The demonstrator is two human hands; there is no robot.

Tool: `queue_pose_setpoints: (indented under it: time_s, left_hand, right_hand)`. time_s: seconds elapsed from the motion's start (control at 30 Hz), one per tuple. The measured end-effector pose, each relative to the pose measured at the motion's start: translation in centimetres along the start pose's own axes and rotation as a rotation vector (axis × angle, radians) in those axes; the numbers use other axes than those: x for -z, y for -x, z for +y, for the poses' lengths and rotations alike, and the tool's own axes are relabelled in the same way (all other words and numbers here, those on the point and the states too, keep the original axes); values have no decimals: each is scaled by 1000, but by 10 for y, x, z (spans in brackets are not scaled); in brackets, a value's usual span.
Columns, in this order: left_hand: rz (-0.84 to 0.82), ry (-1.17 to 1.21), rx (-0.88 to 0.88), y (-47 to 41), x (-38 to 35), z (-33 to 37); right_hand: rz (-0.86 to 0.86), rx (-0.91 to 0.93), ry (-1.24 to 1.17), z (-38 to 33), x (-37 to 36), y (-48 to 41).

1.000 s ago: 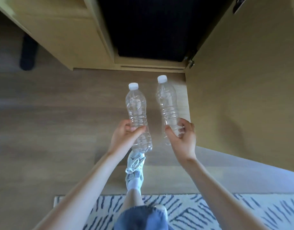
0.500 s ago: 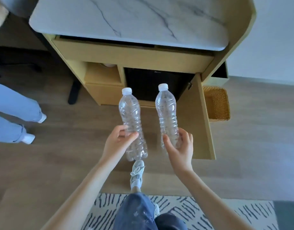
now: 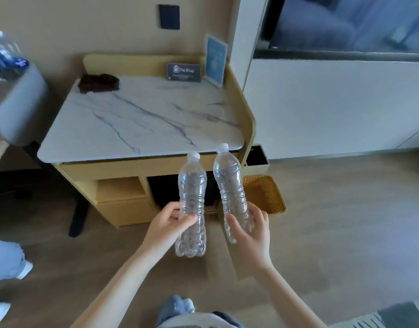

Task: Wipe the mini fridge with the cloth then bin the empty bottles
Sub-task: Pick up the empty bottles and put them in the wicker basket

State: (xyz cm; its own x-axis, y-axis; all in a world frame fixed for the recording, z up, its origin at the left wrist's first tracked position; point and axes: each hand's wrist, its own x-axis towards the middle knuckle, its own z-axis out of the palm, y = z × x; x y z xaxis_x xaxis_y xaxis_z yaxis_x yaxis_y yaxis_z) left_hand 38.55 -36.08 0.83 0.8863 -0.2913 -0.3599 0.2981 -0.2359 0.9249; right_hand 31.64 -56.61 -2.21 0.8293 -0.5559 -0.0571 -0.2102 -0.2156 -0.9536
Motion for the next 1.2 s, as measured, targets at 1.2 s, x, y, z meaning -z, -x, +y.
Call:
queue_pose_setpoints:
  time_s: [1.2]
  left_hand:
    - [-791, -360, -158, 90, -492, 39]
  right_hand:
    - [847, -260, -92, 128, 449, 134]
